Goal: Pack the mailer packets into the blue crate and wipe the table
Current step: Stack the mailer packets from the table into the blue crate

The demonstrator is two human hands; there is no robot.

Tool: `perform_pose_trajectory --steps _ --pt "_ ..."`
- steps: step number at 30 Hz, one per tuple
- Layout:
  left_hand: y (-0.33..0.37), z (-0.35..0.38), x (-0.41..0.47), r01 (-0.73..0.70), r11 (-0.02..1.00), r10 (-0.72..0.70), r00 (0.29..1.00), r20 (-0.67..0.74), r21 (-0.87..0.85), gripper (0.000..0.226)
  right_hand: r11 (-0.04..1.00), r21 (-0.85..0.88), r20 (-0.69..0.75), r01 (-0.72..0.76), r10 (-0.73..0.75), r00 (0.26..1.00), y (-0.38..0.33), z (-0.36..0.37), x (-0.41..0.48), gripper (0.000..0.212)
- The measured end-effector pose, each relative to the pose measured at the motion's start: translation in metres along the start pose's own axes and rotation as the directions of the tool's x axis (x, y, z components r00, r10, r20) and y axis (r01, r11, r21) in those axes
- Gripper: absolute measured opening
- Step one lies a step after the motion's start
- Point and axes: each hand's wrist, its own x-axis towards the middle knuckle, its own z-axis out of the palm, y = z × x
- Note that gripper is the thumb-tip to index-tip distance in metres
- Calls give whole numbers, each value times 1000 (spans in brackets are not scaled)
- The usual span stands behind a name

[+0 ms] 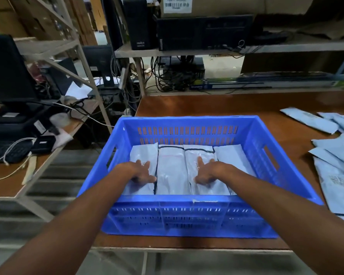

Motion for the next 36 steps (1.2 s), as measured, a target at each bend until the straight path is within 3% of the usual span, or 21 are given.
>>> perform_pose_trajectory --steps 3,6,9,12,15,21,23,25,29,33,36 --pt "5 -9 -6 -4 1000 3 994 -108 -14 85 999 -30 -74 23 -25 997 5 -3 -3 89" --pt "20 -34 -23 -15 1000 4 928 -373 -27 73 989 63 -352 131 -100 931 24 -24 -18 83" --pt "61 -72 -47 -147 984 55 781 -622 -98 64 956 145 -612 254 -115 783 73 -55 -41 61" --pt "133 -104 -69 -328 940 135 596 -792 -87 57 932 200 -776 302 -38 630 142 -76 -71 36" --pt "226 -121 -92 -480 877 234 488 -841 -34 54 909 255 -818 330 21 574 222 -75 -98 27" --pt "422 -113 -112 -662 745 438 394 -808 80 47 909 338 -785 243 130 605 385 5 -115 24" --pt "477 -93 -106 -704 707 505 428 -749 74 43 889 408 -748 208 195 635 436 46 -109 22" --pt "522 -64 -88 -728 685 526 514 -678 -20 43 859 487 -695 159 271 665 478 88 -100 24" --pt "582 -16 -47 -624 767 441 680 -586 -147 55 854 516 -618 62 321 718 515 159 -72 43" --pt "628 -2 -34 -550 833 405 679 -612 -59 67 947 317 -661 -43 253 707 524 181 -47 59" --pt "637 11 -18 -483 875 414 721 -555 25 69 970 217 -567 -108 215 795 535 187 -29 55"
